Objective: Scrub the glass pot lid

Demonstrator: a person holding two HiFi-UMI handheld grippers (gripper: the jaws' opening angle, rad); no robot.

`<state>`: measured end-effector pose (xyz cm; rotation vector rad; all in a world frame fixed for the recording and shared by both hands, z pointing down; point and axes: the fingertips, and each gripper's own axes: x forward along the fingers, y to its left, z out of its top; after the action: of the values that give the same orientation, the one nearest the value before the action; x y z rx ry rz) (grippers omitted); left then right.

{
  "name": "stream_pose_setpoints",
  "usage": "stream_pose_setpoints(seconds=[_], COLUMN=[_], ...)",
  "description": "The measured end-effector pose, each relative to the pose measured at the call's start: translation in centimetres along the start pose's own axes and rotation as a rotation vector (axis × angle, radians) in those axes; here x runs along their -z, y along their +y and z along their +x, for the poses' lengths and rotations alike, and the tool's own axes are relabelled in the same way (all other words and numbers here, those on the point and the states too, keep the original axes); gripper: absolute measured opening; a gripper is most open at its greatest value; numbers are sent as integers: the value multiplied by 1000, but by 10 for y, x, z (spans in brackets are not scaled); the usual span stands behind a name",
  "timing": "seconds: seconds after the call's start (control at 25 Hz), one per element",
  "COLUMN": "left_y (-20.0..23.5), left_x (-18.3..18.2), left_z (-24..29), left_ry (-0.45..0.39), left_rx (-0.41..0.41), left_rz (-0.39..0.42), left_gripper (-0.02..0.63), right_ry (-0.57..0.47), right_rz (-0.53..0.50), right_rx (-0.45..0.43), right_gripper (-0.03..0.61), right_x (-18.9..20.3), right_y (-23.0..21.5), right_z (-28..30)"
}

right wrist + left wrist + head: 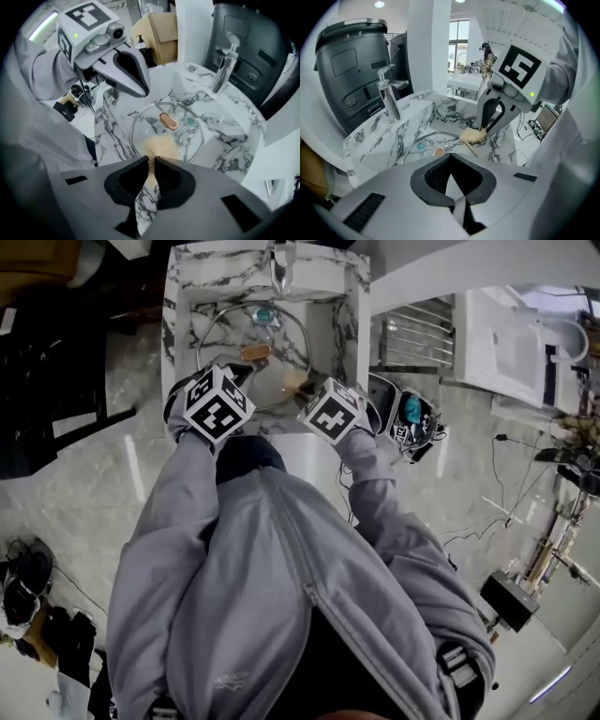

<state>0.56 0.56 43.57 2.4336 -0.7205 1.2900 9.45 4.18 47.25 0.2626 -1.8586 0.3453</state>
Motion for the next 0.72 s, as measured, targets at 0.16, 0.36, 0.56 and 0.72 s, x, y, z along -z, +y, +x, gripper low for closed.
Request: stream_pose_setpoints(seconds=[0.16,0.36,0.56,0.72], left_y=[-19,-32,-35,-34], left_x=[-17,-43,-68,-88], left_z=[-41,-92,-148,-188], left_ry=[-68,-180,-306,-418], left_rx=[-66,-164,-287,-376], left_rz=[0,-16,2,4], left_gripper=[17,17,17,16], right_ry=[-131,-290,-471,-635], right_rz=[51,42,46,66], right_rx=[117,310,483,610], right_gripper=[54,54,54,54], right_x=[-13,-36,-60,-79], right_y=[6,8,11,12], right_z=[-53,-129,-208,-265])
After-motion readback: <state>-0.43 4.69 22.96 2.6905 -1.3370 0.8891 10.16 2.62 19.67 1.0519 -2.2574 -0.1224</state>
